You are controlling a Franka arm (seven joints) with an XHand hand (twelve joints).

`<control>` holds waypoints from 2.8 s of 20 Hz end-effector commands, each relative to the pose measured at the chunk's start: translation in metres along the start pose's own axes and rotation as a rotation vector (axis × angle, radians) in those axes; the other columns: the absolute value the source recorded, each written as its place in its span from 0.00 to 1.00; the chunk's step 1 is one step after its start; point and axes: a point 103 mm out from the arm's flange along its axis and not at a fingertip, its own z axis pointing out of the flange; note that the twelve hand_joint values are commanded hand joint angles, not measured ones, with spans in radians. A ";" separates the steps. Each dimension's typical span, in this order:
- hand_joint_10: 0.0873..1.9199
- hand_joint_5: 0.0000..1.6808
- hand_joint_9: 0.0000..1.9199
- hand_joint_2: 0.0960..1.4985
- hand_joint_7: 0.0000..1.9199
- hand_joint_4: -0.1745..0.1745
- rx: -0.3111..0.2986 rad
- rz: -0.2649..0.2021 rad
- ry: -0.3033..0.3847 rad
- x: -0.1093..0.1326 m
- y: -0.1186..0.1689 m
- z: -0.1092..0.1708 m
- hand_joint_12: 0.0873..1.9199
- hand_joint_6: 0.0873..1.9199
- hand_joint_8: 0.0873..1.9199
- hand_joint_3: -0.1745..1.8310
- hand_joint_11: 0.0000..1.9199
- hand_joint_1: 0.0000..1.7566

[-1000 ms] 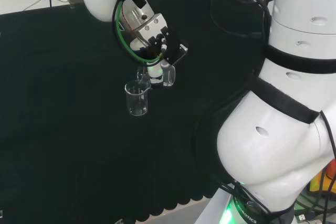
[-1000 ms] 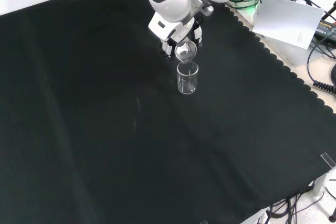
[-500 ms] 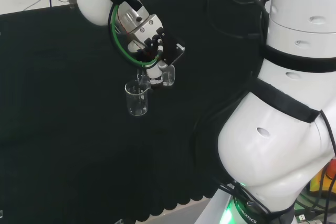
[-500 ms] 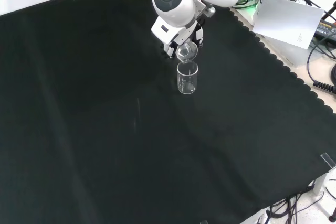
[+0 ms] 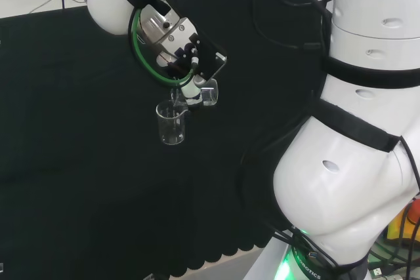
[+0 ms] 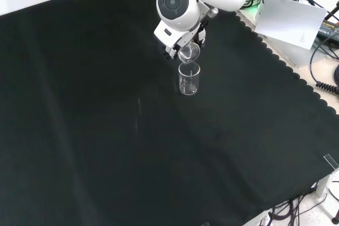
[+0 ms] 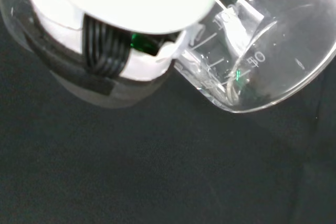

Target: Pour the water from the handheld beaker into the one on the table.

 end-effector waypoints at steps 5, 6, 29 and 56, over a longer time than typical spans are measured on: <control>0.00 0.85 0.84 0.43 0.73 0.00 0.031 0.006 -0.034 0.003 0.000 -0.003 0.27 0.09 0.15 0.31 0.76 0.82; 0.00 0.85 0.84 0.43 0.73 0.00 0.032 0.005 -0.037 0.004 0.000 -0.003 0.27 0.09 0.15 0.31 0.76 0.82; 0.00 0.85 0.83 0.43 0.73 0.00 0.105 0.018 -0.153 0.011 -0.001 -0.012 0.27 0.09 0.15 0.30 0.76 0.82; 0.00 0.84 0.83 0.44 0.72 0.00 0.175 0.061 -0.214 0.023 0.004 -0.018 0.27 0.10 0.18 0.30 0.76 0.81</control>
